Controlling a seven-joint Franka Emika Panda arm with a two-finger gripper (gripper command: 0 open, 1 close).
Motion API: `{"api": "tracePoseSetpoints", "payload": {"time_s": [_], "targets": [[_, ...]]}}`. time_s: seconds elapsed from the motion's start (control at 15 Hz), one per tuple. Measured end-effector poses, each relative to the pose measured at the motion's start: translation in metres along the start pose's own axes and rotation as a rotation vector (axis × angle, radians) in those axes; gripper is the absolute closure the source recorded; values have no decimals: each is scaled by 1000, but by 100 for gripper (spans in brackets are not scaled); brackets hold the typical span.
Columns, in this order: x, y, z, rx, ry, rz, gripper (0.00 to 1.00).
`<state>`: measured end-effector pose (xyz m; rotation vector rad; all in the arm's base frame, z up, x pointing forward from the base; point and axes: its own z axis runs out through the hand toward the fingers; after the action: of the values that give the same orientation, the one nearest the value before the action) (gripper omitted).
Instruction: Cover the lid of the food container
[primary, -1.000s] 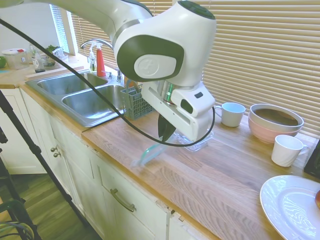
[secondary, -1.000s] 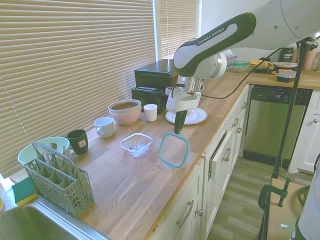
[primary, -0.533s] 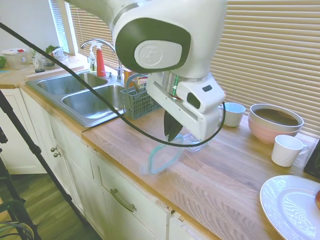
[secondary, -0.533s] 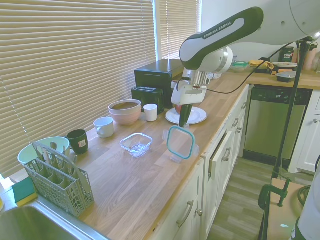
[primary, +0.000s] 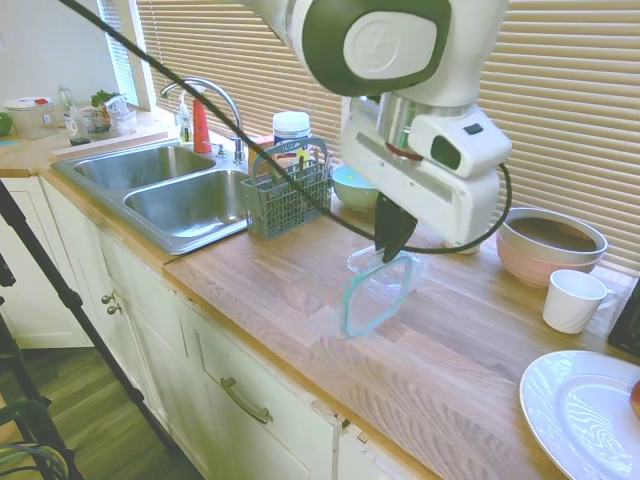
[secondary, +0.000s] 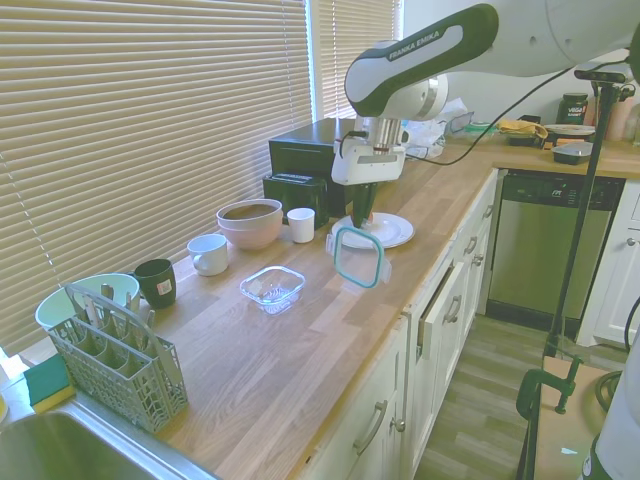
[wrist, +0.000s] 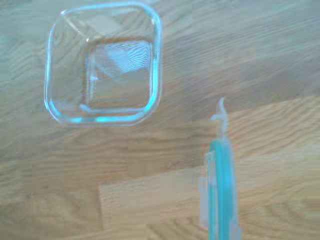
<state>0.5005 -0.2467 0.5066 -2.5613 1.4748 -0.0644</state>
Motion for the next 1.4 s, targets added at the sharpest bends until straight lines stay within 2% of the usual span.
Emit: {"api": "tracePoseSetpoints", "payload": {"time_s": [0.4, 0.8, 1.4], "targets": [[21, -50, -9, -66, 39, 1, 100], [36, -83, -17, -89, 49, -9, 100], [27, -127, -5, -124, 51, -35, 100]]}}
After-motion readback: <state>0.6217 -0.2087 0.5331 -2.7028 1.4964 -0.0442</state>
